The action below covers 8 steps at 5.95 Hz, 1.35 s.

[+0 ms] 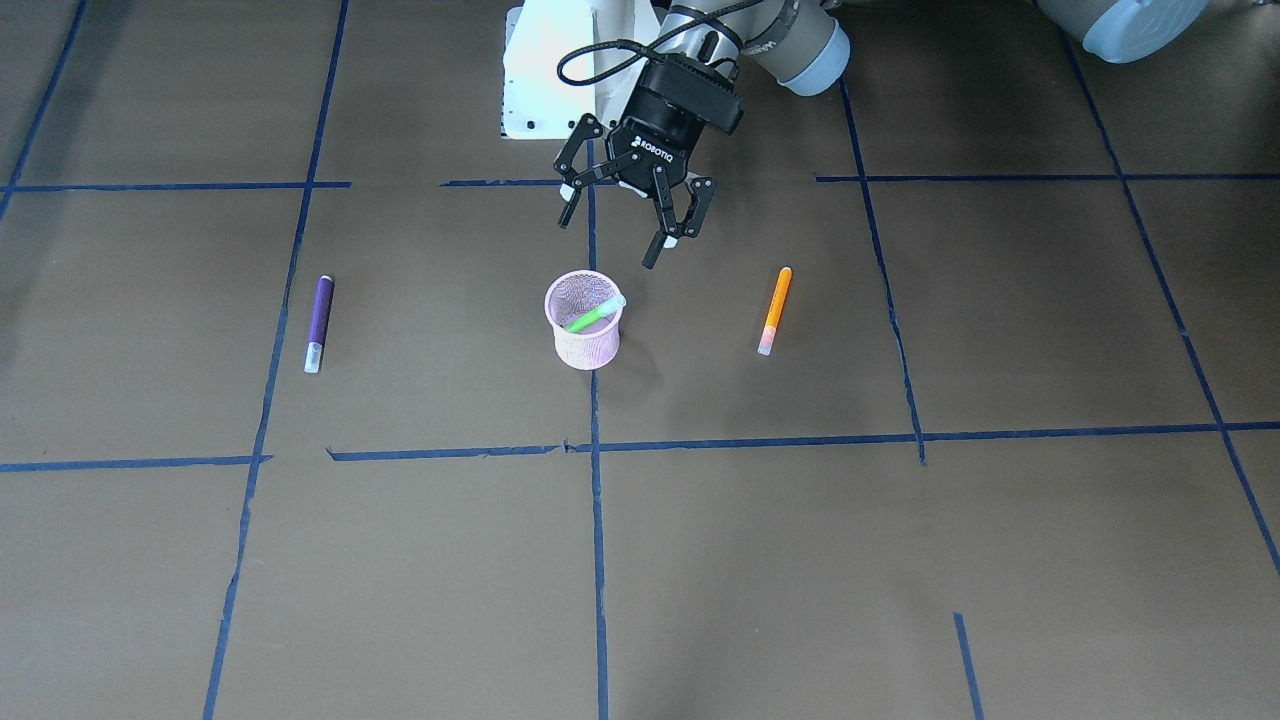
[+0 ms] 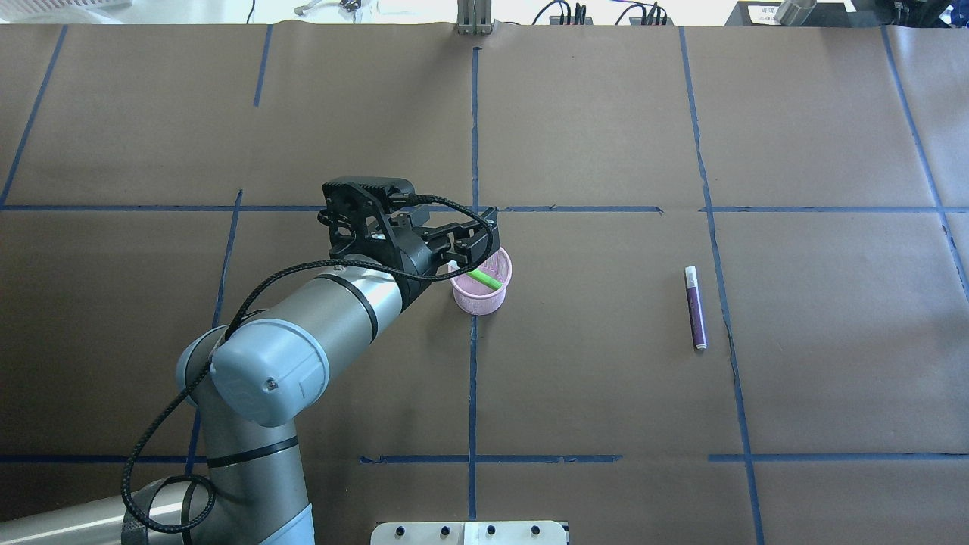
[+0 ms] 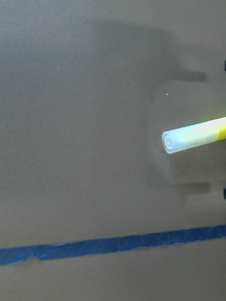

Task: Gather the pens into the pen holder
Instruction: 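Hold the left gripper over the cup while the right grasps the yellow highlighter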

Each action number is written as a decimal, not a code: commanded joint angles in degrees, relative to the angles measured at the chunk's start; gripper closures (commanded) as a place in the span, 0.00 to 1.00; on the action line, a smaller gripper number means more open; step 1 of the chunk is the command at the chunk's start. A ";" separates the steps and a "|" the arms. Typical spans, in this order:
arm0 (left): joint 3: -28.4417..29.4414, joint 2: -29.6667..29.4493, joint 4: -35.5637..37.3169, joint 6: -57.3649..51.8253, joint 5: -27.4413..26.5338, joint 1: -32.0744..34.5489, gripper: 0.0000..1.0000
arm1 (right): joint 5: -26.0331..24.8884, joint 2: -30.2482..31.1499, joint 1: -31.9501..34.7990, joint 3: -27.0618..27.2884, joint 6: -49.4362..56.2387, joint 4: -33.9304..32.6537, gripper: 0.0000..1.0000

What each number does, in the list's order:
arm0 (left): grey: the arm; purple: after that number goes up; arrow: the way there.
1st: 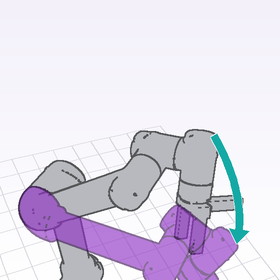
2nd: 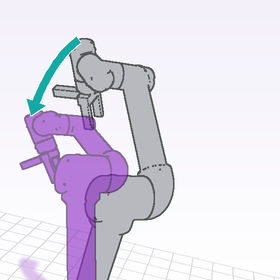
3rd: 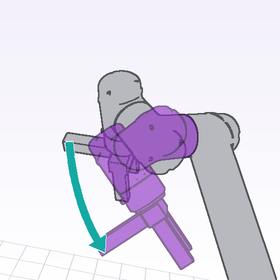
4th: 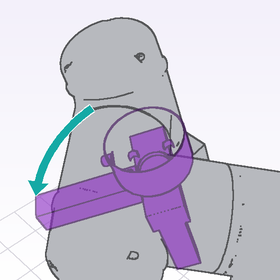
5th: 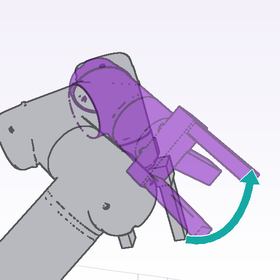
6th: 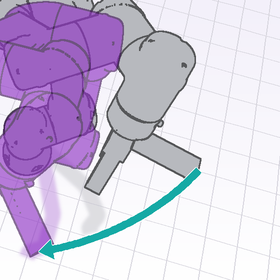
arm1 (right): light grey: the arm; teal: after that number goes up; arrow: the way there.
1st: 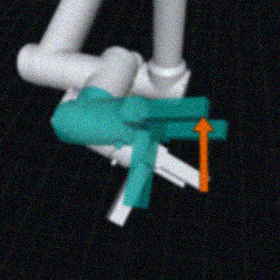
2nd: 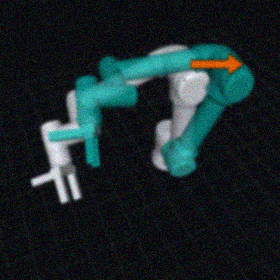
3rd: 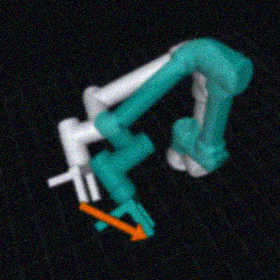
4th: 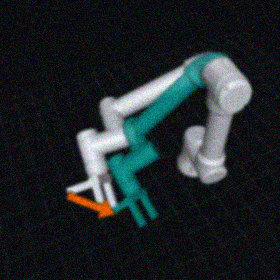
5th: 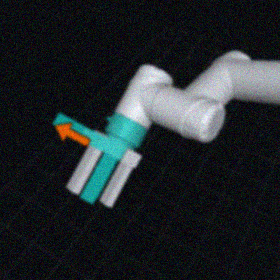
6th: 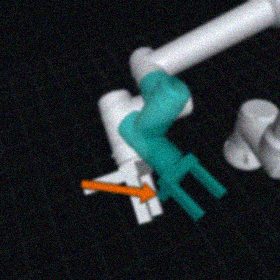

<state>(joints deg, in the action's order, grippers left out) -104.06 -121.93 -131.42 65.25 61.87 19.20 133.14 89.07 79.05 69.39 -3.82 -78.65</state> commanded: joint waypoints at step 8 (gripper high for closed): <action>-1.14 0.55 -0.06 0.14 0.00 0.05 0.00 | 0.10 -0.48 -1.27 -1.72 -0.14 0.26 0.37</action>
<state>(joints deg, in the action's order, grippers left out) -105.20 -121.67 -131.49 65.39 61.88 19.25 133.24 88.62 78.12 67.70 -3.89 -78.40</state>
